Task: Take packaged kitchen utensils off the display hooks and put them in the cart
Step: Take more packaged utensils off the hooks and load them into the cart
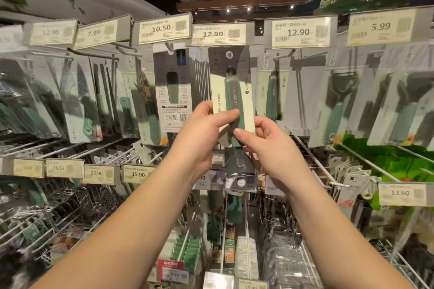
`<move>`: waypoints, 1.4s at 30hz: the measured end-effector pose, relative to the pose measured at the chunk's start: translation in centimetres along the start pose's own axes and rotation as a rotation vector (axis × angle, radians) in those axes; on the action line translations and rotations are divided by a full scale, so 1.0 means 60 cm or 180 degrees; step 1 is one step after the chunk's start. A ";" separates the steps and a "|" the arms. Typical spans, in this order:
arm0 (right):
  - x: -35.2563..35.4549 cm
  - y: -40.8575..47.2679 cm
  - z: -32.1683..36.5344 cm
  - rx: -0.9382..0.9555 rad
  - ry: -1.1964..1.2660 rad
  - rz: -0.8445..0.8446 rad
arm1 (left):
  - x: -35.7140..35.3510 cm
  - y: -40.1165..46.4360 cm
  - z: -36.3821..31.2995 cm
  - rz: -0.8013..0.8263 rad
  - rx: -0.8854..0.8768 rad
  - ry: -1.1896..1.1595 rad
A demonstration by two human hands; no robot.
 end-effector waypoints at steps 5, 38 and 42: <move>0.001 0.009 0.006 0.0070 -0.0116 0.0096 | 0.009 -0.008 -0.010 -0.0086 -0.0162 -0.0006; 0.002 0.177 -0.033 -0.0433 -0.2758 -0.0218 | -0.023 0.091 -0.002 -0.0962 0.0671 0.0161; 0.004 0.210 -0.046 -0.0731 -0.2587 -0.0241 | -0.029 0.117 0.000 -0.1119 0.0837 0.0051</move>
Point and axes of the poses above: each hand's wrist, its own y-axis towards the middle knuckle, its own x-axis out of the back of the hand, z = x × y, the point moved 4 cm from there along y, towards the middle knuckle, and after that the axes turned 9 degrees about z, right-handed, at the moved point
